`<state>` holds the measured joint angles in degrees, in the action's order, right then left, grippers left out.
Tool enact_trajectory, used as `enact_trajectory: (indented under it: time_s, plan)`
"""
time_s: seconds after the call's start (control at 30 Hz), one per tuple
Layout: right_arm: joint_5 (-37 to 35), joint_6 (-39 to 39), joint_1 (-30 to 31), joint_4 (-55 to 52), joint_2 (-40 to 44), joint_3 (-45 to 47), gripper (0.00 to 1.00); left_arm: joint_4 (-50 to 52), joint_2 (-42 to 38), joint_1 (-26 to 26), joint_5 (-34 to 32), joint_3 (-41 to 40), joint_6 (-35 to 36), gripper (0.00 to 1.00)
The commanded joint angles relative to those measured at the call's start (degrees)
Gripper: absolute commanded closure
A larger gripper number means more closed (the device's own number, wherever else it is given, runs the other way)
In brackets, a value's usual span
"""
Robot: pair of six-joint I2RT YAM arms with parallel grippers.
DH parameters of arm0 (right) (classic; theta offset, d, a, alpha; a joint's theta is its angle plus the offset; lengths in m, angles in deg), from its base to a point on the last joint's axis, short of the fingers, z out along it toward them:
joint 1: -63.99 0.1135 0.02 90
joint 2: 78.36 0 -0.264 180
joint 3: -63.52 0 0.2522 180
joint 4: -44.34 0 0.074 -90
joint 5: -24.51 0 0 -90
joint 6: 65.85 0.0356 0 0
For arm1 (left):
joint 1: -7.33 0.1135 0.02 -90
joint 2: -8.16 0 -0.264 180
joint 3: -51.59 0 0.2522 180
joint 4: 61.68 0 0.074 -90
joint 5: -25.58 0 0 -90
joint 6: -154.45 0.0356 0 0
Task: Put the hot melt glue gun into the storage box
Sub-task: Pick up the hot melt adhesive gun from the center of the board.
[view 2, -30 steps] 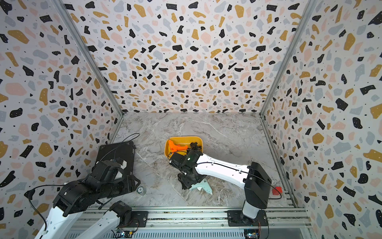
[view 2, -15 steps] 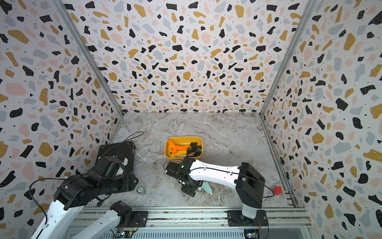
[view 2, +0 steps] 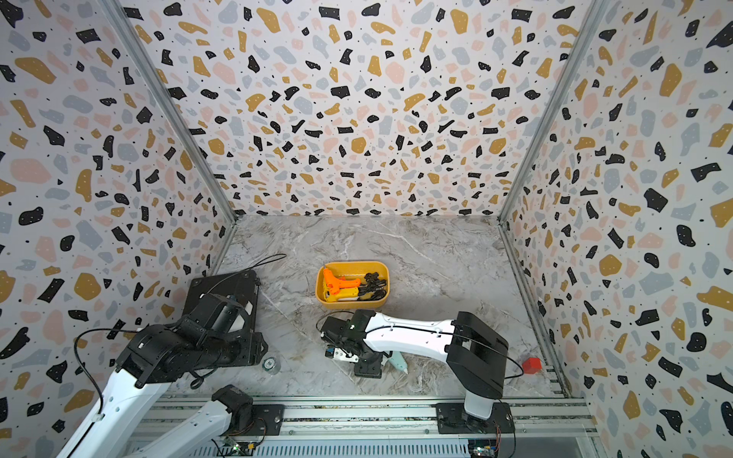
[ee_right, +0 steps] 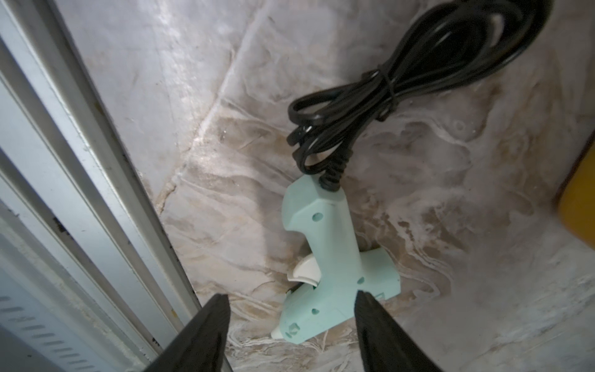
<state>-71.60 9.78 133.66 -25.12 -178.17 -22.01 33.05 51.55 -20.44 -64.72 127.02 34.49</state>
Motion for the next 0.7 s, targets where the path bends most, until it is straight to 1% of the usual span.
enact_trajectory:
  time_s: [0.0, 0.23, 0.47, 0.57, 0.63, 0.67]
  plan:
    - [-1.34, -5.02, 0.26, 3.77, -1.17, 0.22, 0.33, -0.19, 0.53, 0.33, 0.21, 1.89, 1.22, 0.33]
    - [-0.57, -8.02, -0.15, 8.05, -4.50, 0.59, 0.35, 0.15, 0.59, 0.57, 0.31, 2.20, 1.47, 0.33]
    - [-0.04, -10.50, -1.10, 9.73, -6.05, 2.96, 0.39, 0.94, 0.24, 0.96, 0.12, 2.53, 1.62, 0.33]
    - [0.37, -11.11, -1.46, 10.42, -6.70, 3.99, 0.43, 1.11, 0.27, 1.14, 0.21, 2.58, 1.73, 0.33]
    - [0.87, -11.21, -1.64, 10.90, -7.02, 4.34, 0.48, 1.25, 0.22, 1.23, 0.21, 2.58, 1.83, 0.33]
    - [1.01, -10.95, -1.64, 11.20, -7.15, 4.39, 0.53, 1.21, 0.20, 1.23, 0.21, 2.67, 1.96, 0.33]
